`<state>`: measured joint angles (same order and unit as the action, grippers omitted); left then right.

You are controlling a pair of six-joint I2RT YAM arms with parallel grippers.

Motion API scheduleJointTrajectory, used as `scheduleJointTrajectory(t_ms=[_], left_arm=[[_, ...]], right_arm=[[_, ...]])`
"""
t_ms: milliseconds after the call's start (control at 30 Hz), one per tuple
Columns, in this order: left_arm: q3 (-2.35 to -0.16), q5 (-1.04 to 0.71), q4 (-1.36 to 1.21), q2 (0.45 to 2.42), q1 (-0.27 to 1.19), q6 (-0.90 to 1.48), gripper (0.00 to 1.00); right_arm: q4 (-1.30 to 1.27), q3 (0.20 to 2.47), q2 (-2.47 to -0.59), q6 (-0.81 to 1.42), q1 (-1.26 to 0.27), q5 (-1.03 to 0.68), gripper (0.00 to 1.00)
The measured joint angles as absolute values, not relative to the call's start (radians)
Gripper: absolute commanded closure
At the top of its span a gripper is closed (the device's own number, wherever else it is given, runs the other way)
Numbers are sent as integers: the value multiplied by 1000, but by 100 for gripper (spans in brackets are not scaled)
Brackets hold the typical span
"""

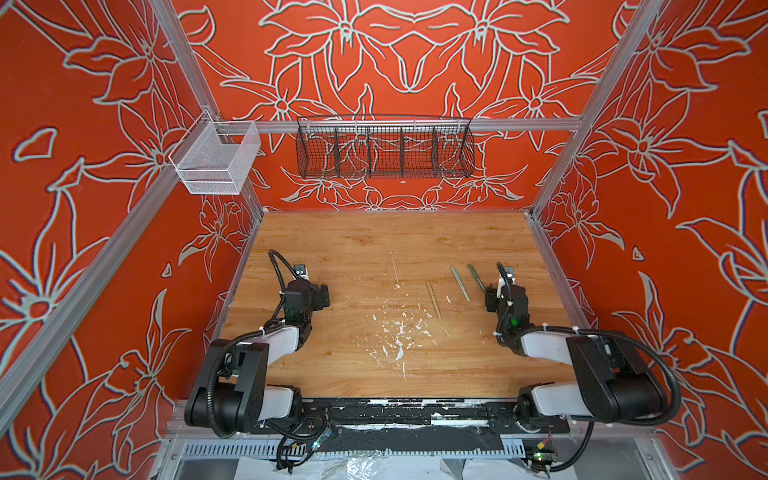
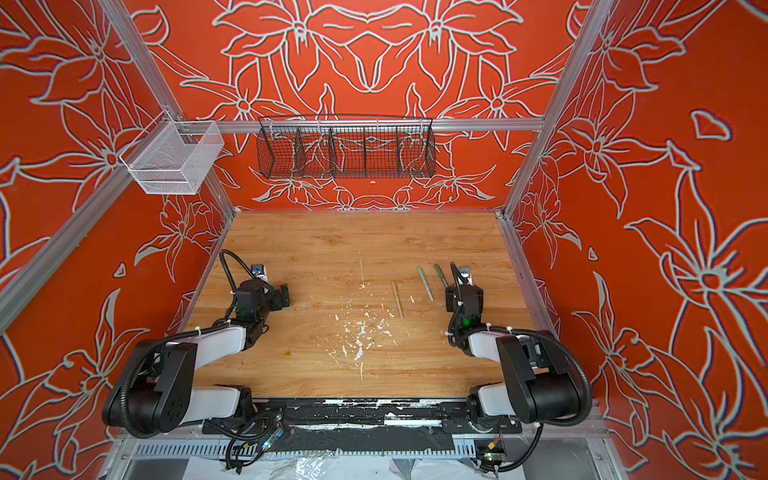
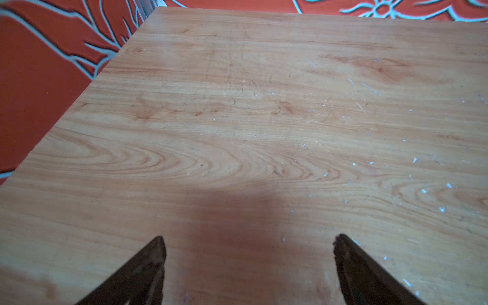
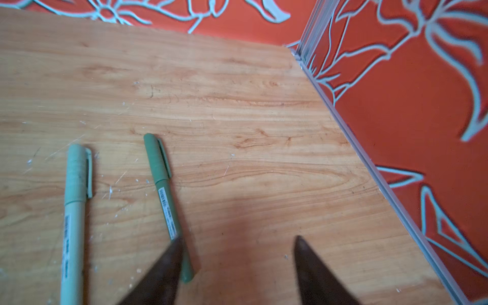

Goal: Insert the pens into the pen caps

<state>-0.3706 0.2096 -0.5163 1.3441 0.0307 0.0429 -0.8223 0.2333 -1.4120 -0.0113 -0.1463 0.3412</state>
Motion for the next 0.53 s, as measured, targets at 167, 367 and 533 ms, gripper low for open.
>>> scheduleJointTrajectory(t_ms=[167, 367, 533], left_arm=[[-371, 195, -518, 1344, 31, 43, 3], [-371, 186, -517, 1344, 30, 43, 3], [-371, 184, -517, 1344, 30, 43, 3]], right_arm=[[-818, 267, -1430, -19, -109, 272, 3], [-841, 296, -1423, -19, -97, 237, 3], [-835, 296, -1424, -19, -94, 223, 3]])
